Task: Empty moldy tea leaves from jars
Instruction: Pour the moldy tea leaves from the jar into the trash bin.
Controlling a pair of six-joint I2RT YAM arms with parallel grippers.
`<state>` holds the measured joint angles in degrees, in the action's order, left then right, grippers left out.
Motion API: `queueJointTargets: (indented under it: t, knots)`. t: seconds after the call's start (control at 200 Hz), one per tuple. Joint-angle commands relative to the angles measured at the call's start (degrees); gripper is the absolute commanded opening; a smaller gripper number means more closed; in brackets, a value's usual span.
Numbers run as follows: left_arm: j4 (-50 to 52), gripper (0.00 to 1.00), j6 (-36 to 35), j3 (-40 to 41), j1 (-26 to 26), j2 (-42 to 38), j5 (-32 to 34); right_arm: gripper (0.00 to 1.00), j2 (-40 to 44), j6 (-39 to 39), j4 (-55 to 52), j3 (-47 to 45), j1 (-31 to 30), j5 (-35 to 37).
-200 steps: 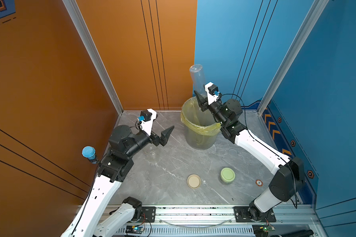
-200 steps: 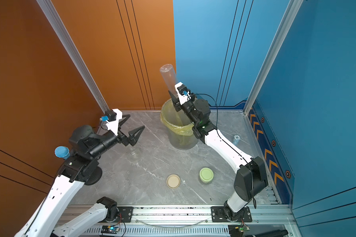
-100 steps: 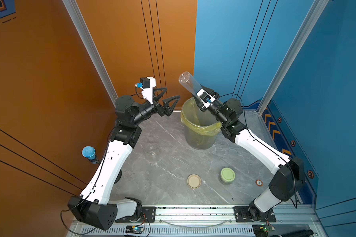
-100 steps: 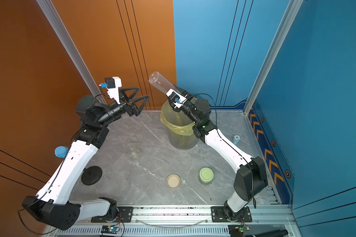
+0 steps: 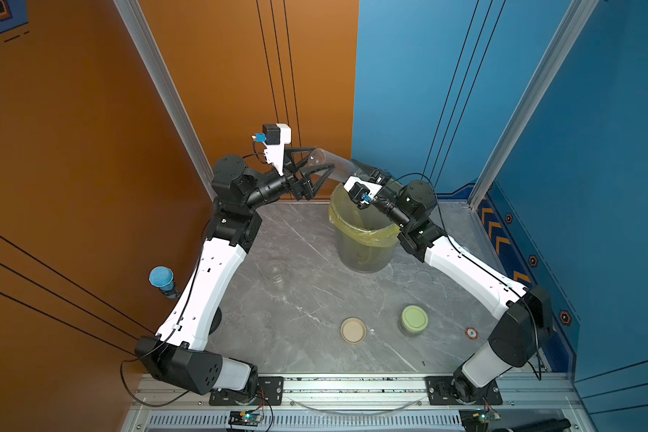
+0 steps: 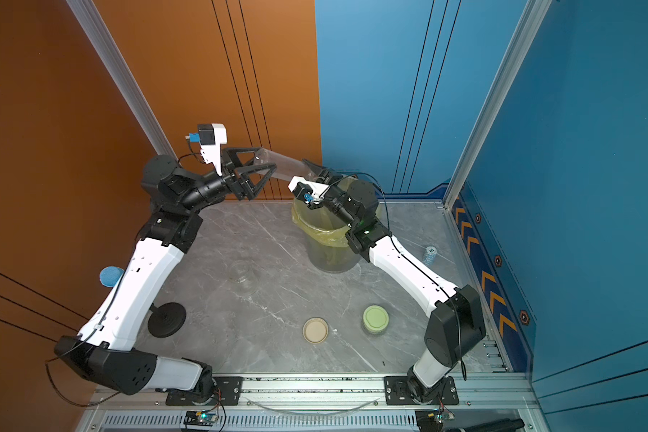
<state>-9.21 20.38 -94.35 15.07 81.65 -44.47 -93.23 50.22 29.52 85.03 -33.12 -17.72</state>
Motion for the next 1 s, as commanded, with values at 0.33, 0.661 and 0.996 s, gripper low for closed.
queueJointTargets:
  t: [0.33,0.661,0.996]
  knots:
    - [2.86,0.74,-1.91,-2.15,0.37,1.76,-2.08,0.17,-0.97,6.13,0.03,1.62,-1.21,-0.76]
    - [4.03,0.44,-3.41,-1.55,0.17,1.14,-2.39,0.18,-1.6,7.57,0.03,2.43,-1.68,0.04]
    - [1.22,0.41,-3.46,1.27,0.33,-0.41,-0.18,0.28,-1.58,8.29,-1.01,2.67,-2.45,1.36]
